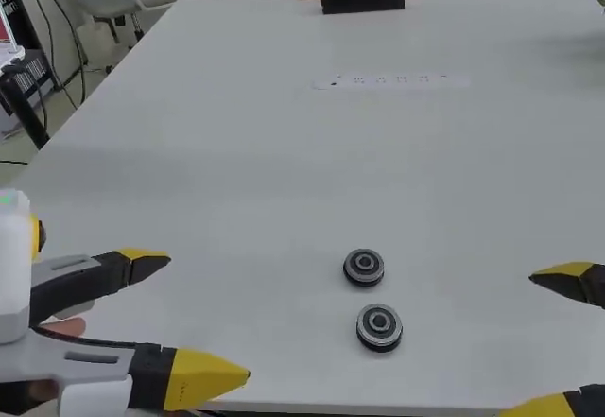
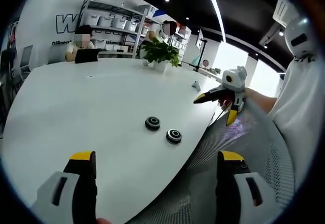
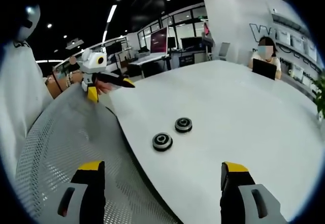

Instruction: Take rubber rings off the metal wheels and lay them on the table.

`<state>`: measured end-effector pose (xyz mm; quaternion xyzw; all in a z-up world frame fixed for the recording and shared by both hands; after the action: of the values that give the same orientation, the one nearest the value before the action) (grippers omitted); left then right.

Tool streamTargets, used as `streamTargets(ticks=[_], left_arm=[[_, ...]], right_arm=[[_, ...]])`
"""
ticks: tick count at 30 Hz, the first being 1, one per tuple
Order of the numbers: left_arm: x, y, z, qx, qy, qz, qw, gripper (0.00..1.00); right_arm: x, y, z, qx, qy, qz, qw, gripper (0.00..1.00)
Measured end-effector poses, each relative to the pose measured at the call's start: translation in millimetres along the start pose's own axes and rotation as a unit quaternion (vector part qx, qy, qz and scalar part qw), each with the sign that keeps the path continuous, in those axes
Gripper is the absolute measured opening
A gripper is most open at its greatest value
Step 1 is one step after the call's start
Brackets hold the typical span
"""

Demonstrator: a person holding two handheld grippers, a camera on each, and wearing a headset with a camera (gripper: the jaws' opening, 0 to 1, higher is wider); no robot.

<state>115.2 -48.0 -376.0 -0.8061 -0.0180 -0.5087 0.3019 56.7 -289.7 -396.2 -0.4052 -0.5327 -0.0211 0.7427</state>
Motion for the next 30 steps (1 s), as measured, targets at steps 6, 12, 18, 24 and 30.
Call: streamTargets(ticks=[6,12,18,24,30], left_arm=[[-0.7,-12.7,9.3,0.020,-0.005,-0.011,0.9997,0.98],[2.2,-19.8,12.9,0.032,-0.006,-0.019,0.9993,0.98],[5.8,-18.6,10.0,0.027,0.000,-0.023,0.9994,0.97],[10.4,-16.1,5.2,0.018,0.010,-0.023,0.9995,0.97],[20.7,-17.0,2.3,0.013,0.026,-0.027,0.9992,0.97]], right_arm=[[7.4,-9.7,-10.4,-0.018,0.011,-0.024,0.9995,0.94],[9.0,-14.4,-11.7,-0.026,0.018,-0.033,0.9989,0.94],[9.5,-17.0,-9.4,-0.028,0.019,-0.034,0.9989,0.93],[15.5,-22.5,-9.8,-0.032,0.020,-0.044,0.9983,0.91],[26.1,-26.8,-13.3,-0.037,0.019,-0.062,0.9972,0.89]])
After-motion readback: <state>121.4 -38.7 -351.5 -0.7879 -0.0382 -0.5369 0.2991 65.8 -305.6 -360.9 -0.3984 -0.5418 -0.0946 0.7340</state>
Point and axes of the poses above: the centre of the closed fingertips' face, and the gripper's own axes: y roughly forward along the fingers, z roughly to its left, x roughly out of its top, the point moved 2 cm from there along -y, roughly backward along the fingers, and after that the axes turned 4 degrees about -y, right-handed, at the moved point
